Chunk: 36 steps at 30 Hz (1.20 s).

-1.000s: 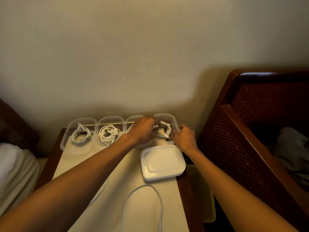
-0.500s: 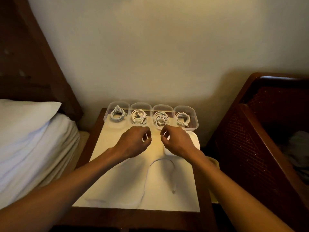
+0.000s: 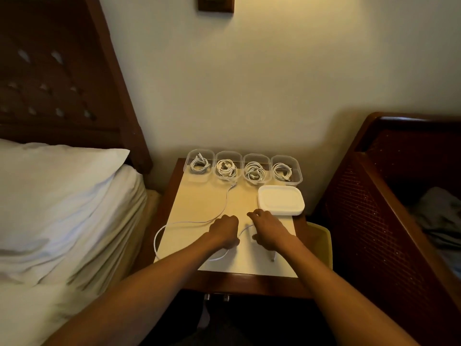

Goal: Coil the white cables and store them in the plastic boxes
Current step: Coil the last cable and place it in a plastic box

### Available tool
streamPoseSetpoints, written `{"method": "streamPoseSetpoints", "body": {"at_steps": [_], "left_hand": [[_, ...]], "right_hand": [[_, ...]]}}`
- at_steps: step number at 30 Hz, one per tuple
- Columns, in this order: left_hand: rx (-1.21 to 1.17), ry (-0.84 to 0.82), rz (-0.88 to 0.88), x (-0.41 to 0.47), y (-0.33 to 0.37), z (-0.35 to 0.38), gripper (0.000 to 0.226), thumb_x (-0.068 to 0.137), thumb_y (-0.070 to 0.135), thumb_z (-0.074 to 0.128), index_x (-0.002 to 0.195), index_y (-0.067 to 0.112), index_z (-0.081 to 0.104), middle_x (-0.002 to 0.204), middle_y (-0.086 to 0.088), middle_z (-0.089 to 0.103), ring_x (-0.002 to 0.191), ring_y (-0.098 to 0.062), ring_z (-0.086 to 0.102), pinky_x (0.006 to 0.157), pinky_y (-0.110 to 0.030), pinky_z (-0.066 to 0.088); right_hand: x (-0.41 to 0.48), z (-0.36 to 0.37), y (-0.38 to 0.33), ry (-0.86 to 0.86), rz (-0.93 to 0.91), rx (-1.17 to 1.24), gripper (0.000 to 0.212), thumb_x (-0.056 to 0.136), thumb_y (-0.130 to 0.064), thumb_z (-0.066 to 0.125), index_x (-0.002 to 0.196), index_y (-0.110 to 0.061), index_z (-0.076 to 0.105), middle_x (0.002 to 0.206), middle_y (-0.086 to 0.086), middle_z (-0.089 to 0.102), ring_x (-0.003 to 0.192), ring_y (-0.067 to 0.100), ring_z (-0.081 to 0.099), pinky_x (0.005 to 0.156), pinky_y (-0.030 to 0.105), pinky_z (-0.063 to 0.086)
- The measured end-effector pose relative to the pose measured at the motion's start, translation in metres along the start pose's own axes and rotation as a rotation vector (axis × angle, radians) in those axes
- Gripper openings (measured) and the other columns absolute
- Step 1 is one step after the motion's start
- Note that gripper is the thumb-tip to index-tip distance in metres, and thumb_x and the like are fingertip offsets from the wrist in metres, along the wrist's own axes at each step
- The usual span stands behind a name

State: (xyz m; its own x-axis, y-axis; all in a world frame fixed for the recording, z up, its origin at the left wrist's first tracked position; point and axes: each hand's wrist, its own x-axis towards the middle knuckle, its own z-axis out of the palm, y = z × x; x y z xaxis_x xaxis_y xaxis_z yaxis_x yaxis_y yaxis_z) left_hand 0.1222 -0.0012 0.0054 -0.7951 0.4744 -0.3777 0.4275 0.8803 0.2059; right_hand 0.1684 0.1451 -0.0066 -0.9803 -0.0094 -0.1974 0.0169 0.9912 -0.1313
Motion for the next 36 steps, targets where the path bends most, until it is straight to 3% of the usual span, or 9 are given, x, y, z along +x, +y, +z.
{"method": "streamPoseSetpoints", "body": {"at_steps": [4,8,12,16,21,26,32,34,36], "left_hand": [[-0.076,-0.006,0.040,-0.020,-0.001,-0.048,0.025,0.086,0.023,0.069,0.102,0.006,0.060,0.107,-0.013,0.066,0.097,-0.029,0.066,0.081,-0.036,0.054],[-0.258,0.056,0.172,-0.050,-0.010,-0.118,0.011,0.094,0.010,0.061,0.095,0.001,0.068,0.089,-0.014,0.074,0.074,-0.022,0.074,0.059,-0.029,0.058],[-0.249,0.468,0.205,-0.076,-0.035,-0.180,0.003,0.094,0.019,0.063,0.093,0.017,0.065,0.094,-0.006,0.070,0.081,-0.023,0.066,0.071,-0.038,0.057],[-0.282,0.727,0.253,-0.098,-0.051,-0.216,0.013,0.095,0.026,0.064,0.098,0.020,0.074,0.092,-0.004,0.071,0.081,-0.020,0.061,0.068,-0.031,0.046],[-0.319,0.751,0.202,-0.118,-0.060,-0.235,0.019,0.097,0.031,0.058,0.098,0.024,0.076,0.101,-0.001,0.073,0.087,-0.020,0.063,0.073,-0.034,0.052],[-0.219,0.418,0.283,-0.140,-0.042,-0.244,0.024,0.100,0.019,0.049,0.099,0.026,0.072,0.107,0.006,0.068,0.086,-0.015,0.062,0.071,-0.032,0.051],[-0.206,0.193,0.443,-0.187,-0.008,-0.273,0.030,0.104,0.029,0.045,0.112,0.016,0.072,0.081,-0.003,0.064,0.060,-0.013,0.056,0.052,-0.026,0.048],[-0.149,0.178,0.482,-0.199,-0.002,-0.282,0.031,0.103,0.032,0.046,0.110,0.015,0.071,0.079,-0.003,0.063,0.061,-0.014,0.057,0.056,-0.028,0.050],[-0.075,0.133,0.481,-0.208,0.002,-0.288,0.027,0.102,0.027,0.049,0.116,0.013,0.067,0.083,-0.004,0.062,0.064,-0.014,0.058,0.061,-0.029,0.052]], "right_hand": [[-0.009,-0.027,-0.009,-0.007,0.041,0.083,0.058,0.091,-0.030,0.065,0.143,-0.018,0.041,0.143,0.007,0.048,0.127,0.027,0.048,0.104,0.041,0.042],[-0.025,-0.077,-0.024,0.114,0.080,0.584,0.022,0.098,-0.025,0.057,0.112,-0.010,0.063,0.099,0.006,0.071,0.086,0.023,0.067,0.080,0.035,0.056],[-0.054,-0.142,-0.051,0.144,0.024,1.385,0.025,0.102,-0.020,0.048,0.107,0.000,0.062,0.070,0.003,0.050,0.056,0.012,0.041,0.053,0.023,0.041],[-0.069,-0.197,-0.078,-0.037,-0.116,1.717,0.023,0.103,-0.028,0.042,0.086,-0.017,0.054,0.057,-0.009,0.036,0.046,0.005,0.026,0.044,0.018,0.021],[-0.079,-0.249,-0.104,-0.131,-0.268,2.133,0.032,0.103,-0.031,0.034,0.073,-0.020,0.041,0.049,-0.009,0.034,0.031,0.001,0.026,0.030,0.015,0.016],[-0.078,-0.277,-0.116,0.159,-0.265,2.203,0.026,0.104,-0.025,0.034,0.094,-0.014,0.054,0.059,-0.008,0.051,0.034,0.002,0.033,0.029,0.013,0.020],[-0.073,-0.284,-0.124,0.513,-0.104,1.881,0.033,0.107,-0.032,0.030,0.120,-0.006,0.045,0.111,0.003,0.071,0.067,0.013,0.069,0.041,0.016,0.036],[-0.067,-0.281,-0.127,0.512,-0.083,1.820,0.042,0.107,-0.032,0.027,0.128,0.001,0.041,0.117,0.010,0.066,0.087,0.022,0.071,0.055,0.021,0.049],[-0.058,-0.280,-0.128,0.498,-0.069,1.955,0.046,0.107,-0.026,0.030,0.136,0.009,0.035,0.136,0.024,0.051,0.117,0.034,0.059,0.088,0.034,0.053]]}}
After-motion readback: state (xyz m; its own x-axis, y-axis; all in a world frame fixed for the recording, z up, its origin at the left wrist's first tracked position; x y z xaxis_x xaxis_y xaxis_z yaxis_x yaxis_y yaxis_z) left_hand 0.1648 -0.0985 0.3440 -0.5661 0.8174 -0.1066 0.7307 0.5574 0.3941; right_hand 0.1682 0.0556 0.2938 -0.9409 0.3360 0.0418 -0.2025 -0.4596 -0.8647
